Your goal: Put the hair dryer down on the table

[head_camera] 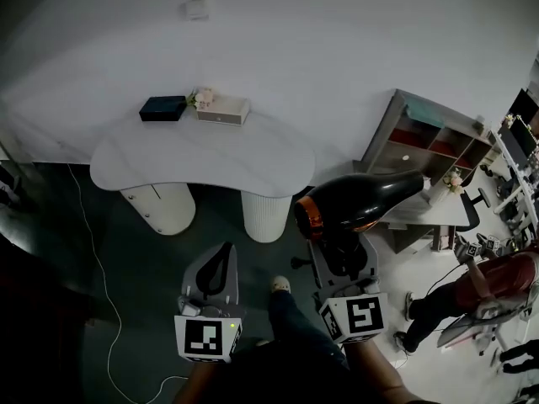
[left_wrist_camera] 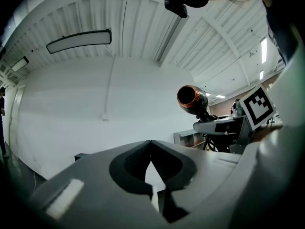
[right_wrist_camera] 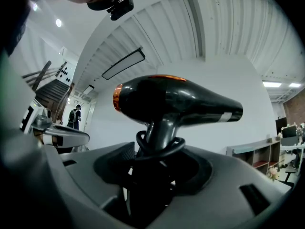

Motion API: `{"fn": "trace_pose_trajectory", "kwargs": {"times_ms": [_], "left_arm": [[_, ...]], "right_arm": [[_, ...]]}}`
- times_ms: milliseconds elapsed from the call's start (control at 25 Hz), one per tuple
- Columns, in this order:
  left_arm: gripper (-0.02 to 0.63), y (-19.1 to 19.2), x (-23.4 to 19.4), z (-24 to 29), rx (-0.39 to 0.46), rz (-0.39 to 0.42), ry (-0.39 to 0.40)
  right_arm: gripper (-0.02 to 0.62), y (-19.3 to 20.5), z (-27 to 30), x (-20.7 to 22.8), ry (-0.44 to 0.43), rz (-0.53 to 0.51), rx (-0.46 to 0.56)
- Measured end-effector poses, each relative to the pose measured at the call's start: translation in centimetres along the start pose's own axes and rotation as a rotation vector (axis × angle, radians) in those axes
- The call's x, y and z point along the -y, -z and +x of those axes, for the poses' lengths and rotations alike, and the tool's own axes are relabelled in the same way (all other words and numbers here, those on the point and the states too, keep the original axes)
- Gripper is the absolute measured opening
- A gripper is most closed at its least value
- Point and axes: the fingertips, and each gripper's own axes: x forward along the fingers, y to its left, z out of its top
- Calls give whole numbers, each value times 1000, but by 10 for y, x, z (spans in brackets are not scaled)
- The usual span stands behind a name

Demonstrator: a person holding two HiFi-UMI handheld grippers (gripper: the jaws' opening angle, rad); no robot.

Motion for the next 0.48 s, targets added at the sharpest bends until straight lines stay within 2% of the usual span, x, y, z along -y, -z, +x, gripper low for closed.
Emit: {"fn": "trace_pose_trajectory", "kwargs": {"times_ms": [280, 480], "left_arm": [[11, -12, -16, 66, 41, 27, -23], [11, -19, -29, 126, 84, 97, -64]], "right_arm": [[239, 4, 65, 30, -38, 8, 30], [239, 14, 124, 69, -74, 8, 36]]}}
